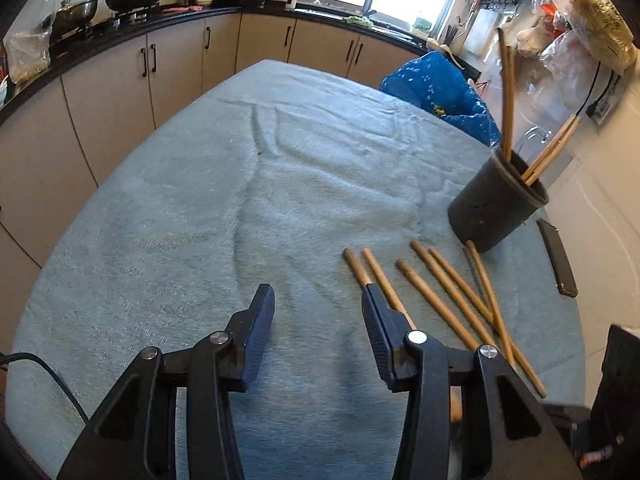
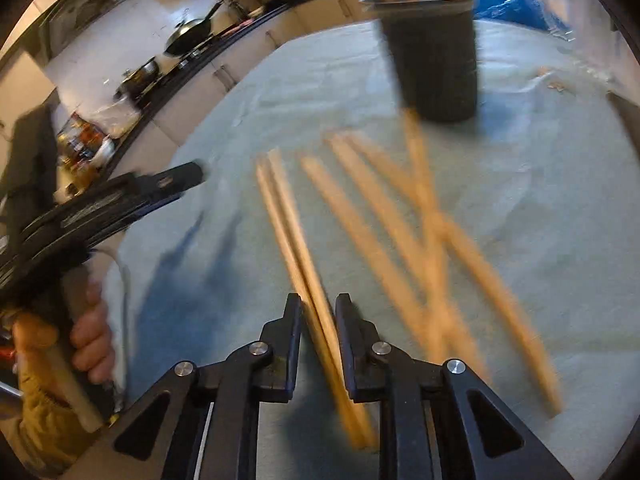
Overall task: Organize utensils
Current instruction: 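Return the right gripper to the remaining chopsticks on the table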
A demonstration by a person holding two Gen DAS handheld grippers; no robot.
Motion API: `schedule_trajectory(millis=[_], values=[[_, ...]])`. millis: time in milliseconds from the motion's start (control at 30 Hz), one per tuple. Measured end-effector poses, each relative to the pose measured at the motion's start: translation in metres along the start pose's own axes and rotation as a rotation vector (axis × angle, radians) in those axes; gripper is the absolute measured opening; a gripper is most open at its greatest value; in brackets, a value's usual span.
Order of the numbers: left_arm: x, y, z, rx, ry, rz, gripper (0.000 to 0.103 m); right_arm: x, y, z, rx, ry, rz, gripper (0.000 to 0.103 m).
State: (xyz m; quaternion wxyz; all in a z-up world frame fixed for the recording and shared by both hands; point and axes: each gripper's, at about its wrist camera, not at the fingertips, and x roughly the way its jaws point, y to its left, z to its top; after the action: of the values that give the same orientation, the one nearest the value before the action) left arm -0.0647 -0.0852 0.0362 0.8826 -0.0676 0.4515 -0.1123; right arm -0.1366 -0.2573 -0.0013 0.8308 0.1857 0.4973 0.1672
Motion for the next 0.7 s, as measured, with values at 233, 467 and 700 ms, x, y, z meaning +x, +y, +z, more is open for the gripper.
schedule_trajectory(millis=[233, 467, 700], values=[[0.012, 0.006, -0.009, 0.005, 0.050, 0.019, 0.044, 0.006, 0.006, 0.006, -0.040, -0.044, -0.103, 0.019], [0.026, -0.017, -0.008, 0.044, 0.068, -0.007, 0.044, 0.001, -0.007, 0.012, 0.021, -0.079, -0.097, 0.019], [0.036, -0.039, -0.008, 0.122, 0.044, 0.034, 0.039, 0.003, 0.006, 0.004, -0.072, -0.078, -0.128, 0.019]])
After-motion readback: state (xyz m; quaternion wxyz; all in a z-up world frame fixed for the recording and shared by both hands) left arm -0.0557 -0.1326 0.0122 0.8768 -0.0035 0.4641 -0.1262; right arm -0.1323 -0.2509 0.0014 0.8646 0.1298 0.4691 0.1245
